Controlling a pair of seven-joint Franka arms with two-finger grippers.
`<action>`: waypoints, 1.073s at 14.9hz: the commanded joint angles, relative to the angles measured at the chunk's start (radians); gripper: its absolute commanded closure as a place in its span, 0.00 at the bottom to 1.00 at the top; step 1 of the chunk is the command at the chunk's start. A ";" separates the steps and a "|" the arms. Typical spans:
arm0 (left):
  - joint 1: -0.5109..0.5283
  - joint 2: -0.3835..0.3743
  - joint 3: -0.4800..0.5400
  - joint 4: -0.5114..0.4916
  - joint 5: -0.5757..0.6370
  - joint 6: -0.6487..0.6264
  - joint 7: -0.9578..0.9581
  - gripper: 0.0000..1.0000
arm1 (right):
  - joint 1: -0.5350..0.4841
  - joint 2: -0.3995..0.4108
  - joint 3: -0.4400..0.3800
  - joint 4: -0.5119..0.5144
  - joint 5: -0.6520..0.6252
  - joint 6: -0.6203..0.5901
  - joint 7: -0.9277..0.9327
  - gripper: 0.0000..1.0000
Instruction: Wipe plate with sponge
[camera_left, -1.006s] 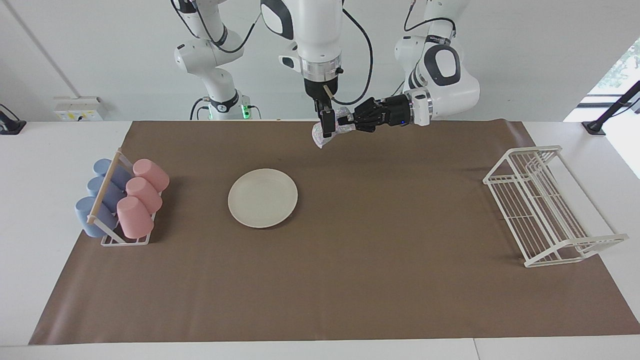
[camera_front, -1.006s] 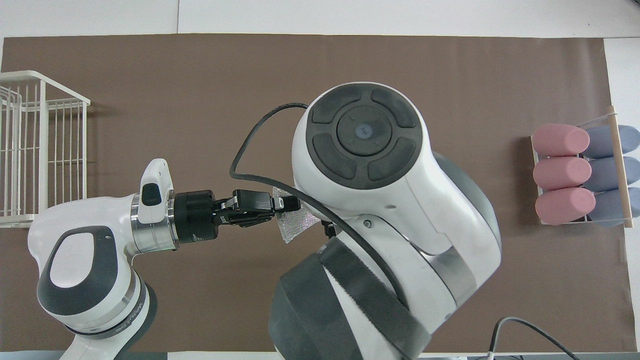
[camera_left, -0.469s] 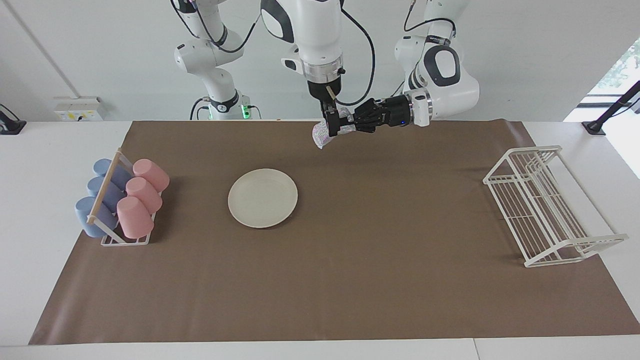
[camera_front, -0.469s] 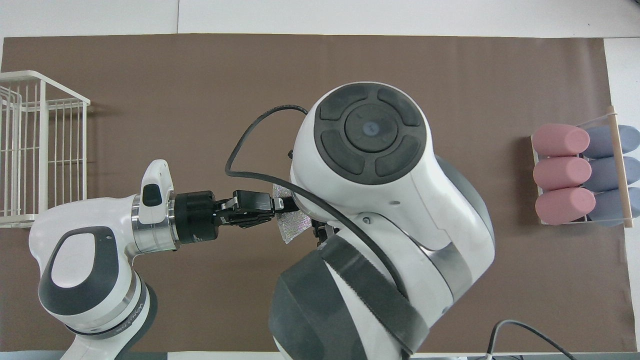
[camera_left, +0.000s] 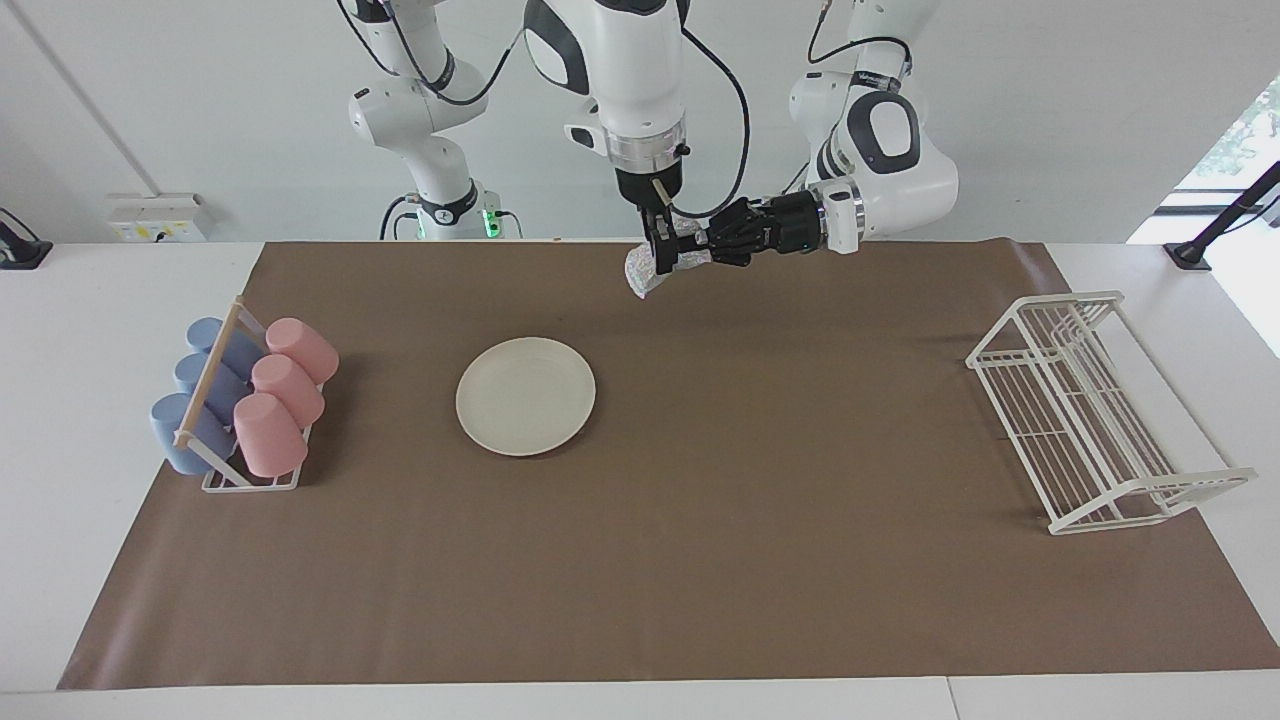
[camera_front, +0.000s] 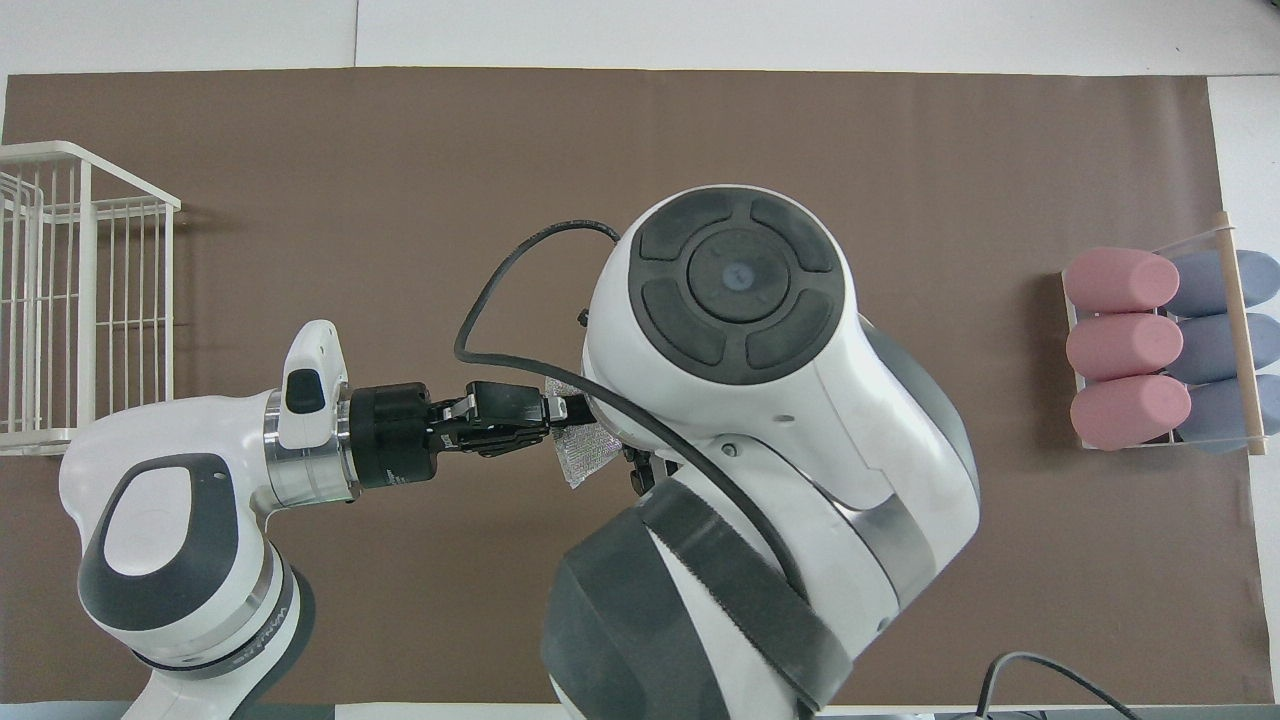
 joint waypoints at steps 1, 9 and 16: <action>-0.018 -0.029 0.011 -0.031 -0.024 0.016 0.022 1.00 | -0.005 -0.041 0.008 -0.055 0.013 0.027 0.016 0.83; -0.018 -0.031 0.006 -0.031 -0.024 0.024 0.021 1.00 | -0.019 -0.050 0.006 -0.058 0.041 0.032 0.007 1.00; -0.026 -0.069 -0.001 -0.028 -0.012 0.082 -0.087 0.00 | -0.091 -0.065 0.002 -0.107 0.036 0.084 -0.027 1.00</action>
